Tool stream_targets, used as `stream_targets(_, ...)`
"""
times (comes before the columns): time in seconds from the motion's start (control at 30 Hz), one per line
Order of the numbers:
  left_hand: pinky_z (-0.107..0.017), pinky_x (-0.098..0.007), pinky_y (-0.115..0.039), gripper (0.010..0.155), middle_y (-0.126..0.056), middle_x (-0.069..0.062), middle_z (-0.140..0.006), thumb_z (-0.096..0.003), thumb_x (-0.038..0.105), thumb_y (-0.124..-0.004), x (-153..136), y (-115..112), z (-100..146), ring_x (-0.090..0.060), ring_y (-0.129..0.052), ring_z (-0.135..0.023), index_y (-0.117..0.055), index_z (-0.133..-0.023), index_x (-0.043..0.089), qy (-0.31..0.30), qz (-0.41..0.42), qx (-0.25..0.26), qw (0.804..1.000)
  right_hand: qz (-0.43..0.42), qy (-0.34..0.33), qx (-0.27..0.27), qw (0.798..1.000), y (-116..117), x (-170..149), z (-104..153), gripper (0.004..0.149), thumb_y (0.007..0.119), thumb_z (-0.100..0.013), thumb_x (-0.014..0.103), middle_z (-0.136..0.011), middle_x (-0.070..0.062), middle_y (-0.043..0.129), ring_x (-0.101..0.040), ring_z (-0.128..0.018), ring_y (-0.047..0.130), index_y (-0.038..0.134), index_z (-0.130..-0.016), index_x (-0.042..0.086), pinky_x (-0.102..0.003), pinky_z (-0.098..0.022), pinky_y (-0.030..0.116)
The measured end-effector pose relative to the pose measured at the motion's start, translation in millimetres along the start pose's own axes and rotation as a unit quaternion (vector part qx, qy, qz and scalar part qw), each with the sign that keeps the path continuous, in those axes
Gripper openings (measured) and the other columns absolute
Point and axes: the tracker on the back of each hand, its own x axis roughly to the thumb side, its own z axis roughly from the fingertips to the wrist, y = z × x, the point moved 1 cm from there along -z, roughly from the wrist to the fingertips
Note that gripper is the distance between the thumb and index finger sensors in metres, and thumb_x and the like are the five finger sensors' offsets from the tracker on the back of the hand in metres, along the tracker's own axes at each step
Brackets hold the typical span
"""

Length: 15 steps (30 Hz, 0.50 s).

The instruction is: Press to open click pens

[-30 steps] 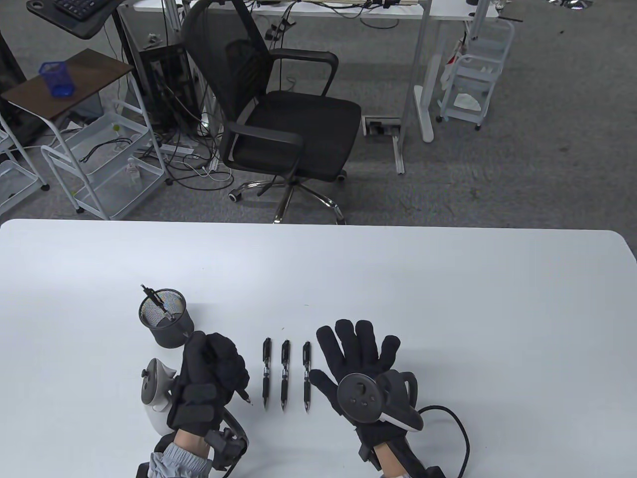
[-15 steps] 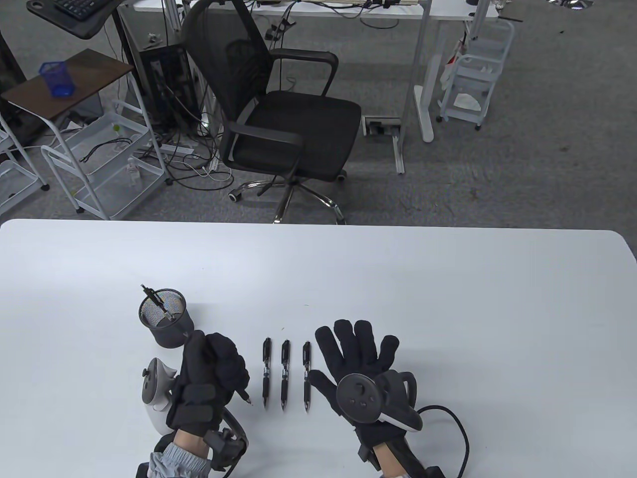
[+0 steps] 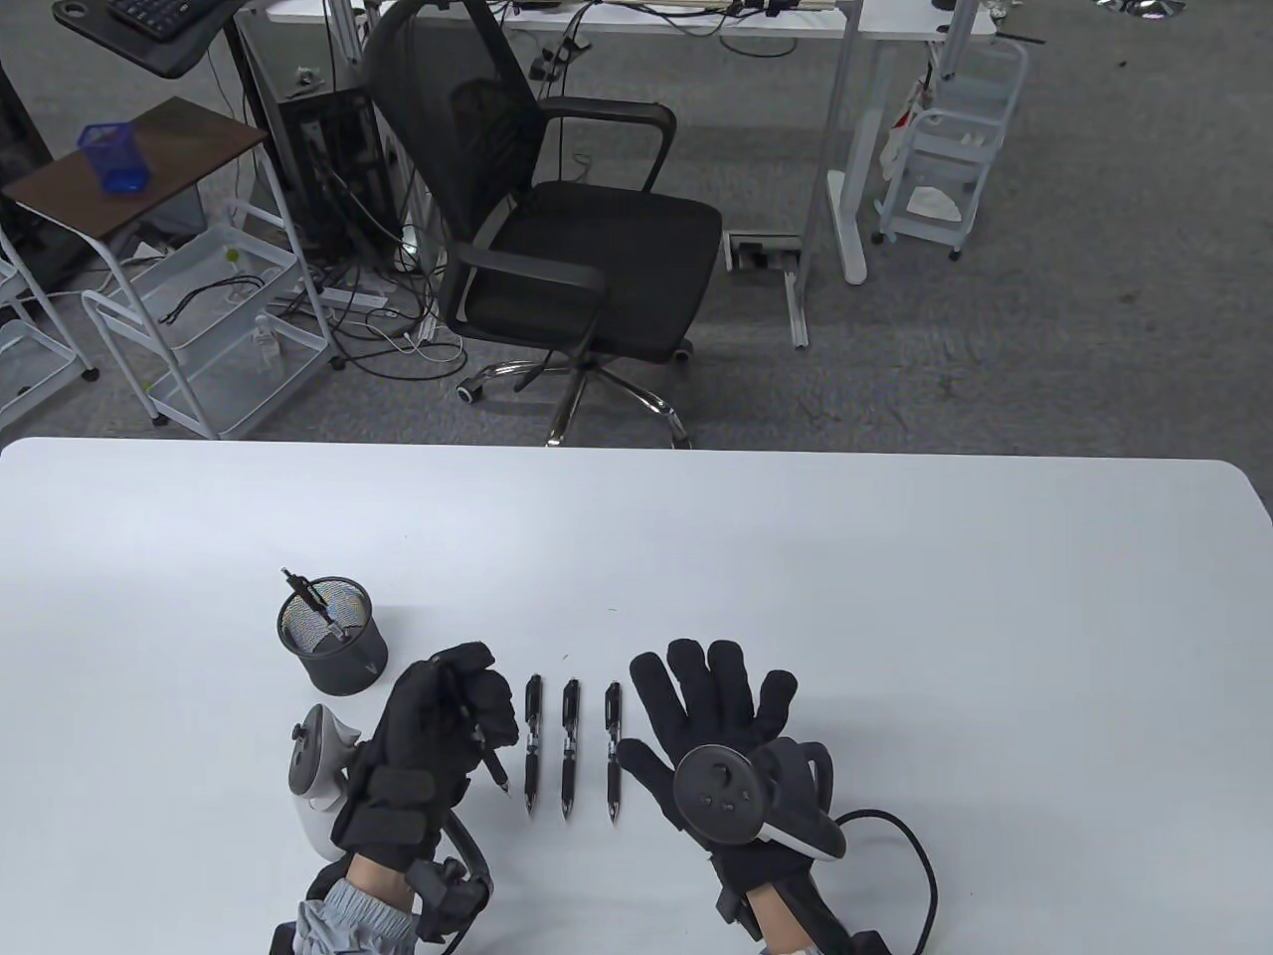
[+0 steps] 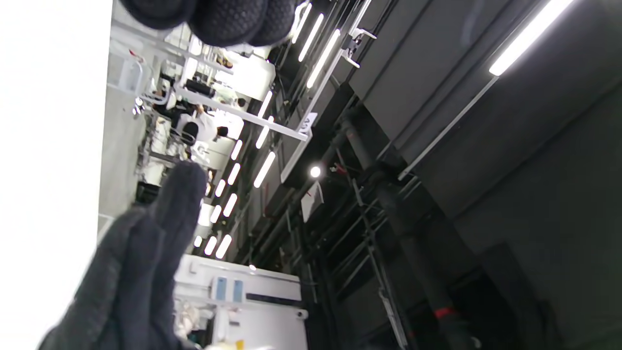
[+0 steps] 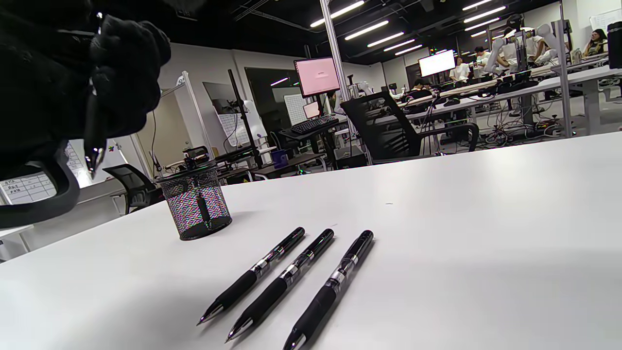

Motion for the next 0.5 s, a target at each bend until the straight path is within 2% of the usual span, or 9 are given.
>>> stream_targets(0.13,-0.077,-0.058,-0.061,0.058,-0.055,-0.017,-0.109,-0.0728,0.038,-0.039,4.3,2.7,0.0,-0.035,-0.065,-0.094,-0.027,-0.119,0.005,0.007,-0.066,0.037,0.997,0.000,0.000,-0.001,1.000,-0.2,-0.2,0.0,0.071,0.051,-0.068,0.049,-0.127,-0.030,0.017,-0.062,-0.109,0.013,0.025,-0.124,0.014,-0.083,-0.061,0.003)
stream_targets(0.27,-0.075,-0.062,-0.061,0.055,-0.063,-0.017,-0.106,-0.0720,0.030,-0.045,6.6,5.5,-0.6,-0.035,-0.071,-0.093,-0.034,-0.119,0.003,0.030,-0.126,0.062,0.990,-0.001,0.001,-0.002,1.000,-0.5,-0.5,0.0,0.071,0.051,-0.068,0.049,-0.127,-0.030,0.017,-0.062,-0.109,0.012,0.025,-0.124,0.014,-0.083,-0.060,0.003)
stream_targets(0.37,-0.073,-0.071,-0.052,0.053,-0.070,-0.013,-0.107,-0.0720,0.027,-0.050,7.7,8.7,-0.5,-0.035,-0.076,-0.093,-0.041,-0.119,0.003,0.051,-0.185,0.078,0.978,-0.002,0.002,-0.002,1.000,-0.3,-1.2,0.0,0.071,0.051,-0.068,0.049,-0.127,-0.030,0.018,-0.062,-0.108,0.012,0.026,-0.124,0.014,-0.083,-0.060,0.003)
stream_targets(0.5,-0.070,-0.077,-0.046,0.050,-0.075,-0.009,-0.109,-0.0727,0.025,-0.056,9.0,14.4,0.0,-0.040,-0.073,-0.097,-0.047,-0.119,0.008,0.092,-0.260,0.095,0.957,-0.002,0.003,-0.001,1.000,-0.6,-1.8,0.3,0.071,0.051,-0.068,0.048,-0.127,-0.030,0.017,-0.062,-0.108,0.012,0.026,-0.124,0.014,-0.083,-0.060,0.003)
